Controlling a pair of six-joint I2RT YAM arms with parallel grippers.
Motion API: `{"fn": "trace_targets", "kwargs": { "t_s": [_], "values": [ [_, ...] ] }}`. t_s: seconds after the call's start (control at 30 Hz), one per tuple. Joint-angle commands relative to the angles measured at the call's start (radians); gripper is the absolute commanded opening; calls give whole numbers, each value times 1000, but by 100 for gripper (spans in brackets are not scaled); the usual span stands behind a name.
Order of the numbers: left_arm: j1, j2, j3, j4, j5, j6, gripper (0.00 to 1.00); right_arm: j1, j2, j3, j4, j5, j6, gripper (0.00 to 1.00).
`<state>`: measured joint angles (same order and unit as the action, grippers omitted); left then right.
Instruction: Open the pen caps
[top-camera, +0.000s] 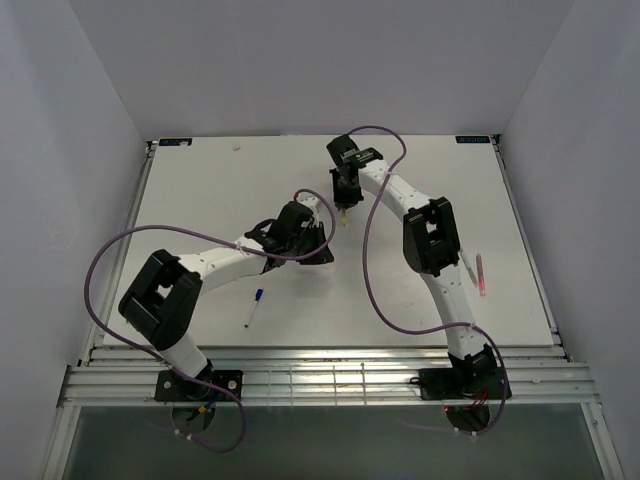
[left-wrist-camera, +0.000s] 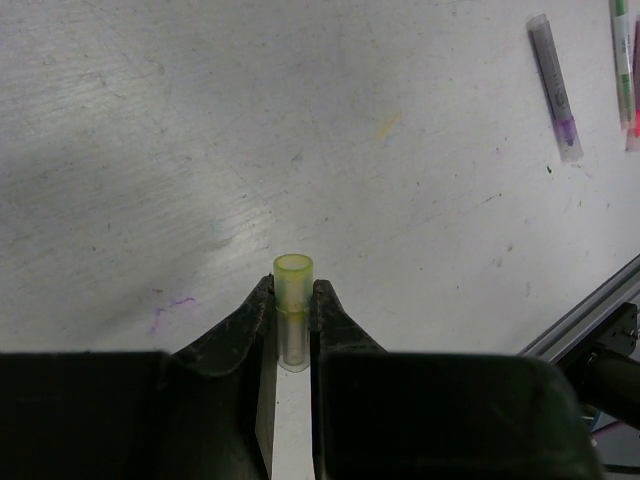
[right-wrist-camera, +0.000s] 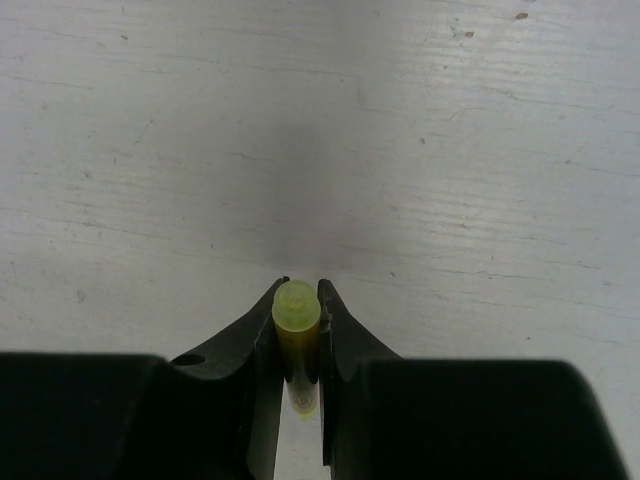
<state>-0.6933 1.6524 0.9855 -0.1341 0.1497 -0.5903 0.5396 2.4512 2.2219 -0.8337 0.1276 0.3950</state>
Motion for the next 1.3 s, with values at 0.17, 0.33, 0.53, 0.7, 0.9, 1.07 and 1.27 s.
{"fn": "trace_targets", "kwargs": {
  "t_s": [0.17,0.33,0.53,0.7,0.9,1.07,1.27],
  "values": [
    [0,-80,-25,44,31,-14,0,0,34,53,-31,33,-28,20],
    [0,-82,-36,54,39,-22,0,0,48,53,-24,29,-30,25],
    [0,-86,-47,62,47,-25,0,0,66,56,-21,21,-30,29],
    [0,-86,-48,65,50,-23,0,-1,66,47,-16,17,-31,32],
    [0,-56,-33,79,68,-29,0,-1,37,39,15,-9,-39,45],
    [-2,4,27,77,47,-58,0,-7,-38,21,56,-52,-39,57],
    [-26,82,108,79,4,-88,0,-43,-170,-16,99,-112,-7,64]
  ]
}}
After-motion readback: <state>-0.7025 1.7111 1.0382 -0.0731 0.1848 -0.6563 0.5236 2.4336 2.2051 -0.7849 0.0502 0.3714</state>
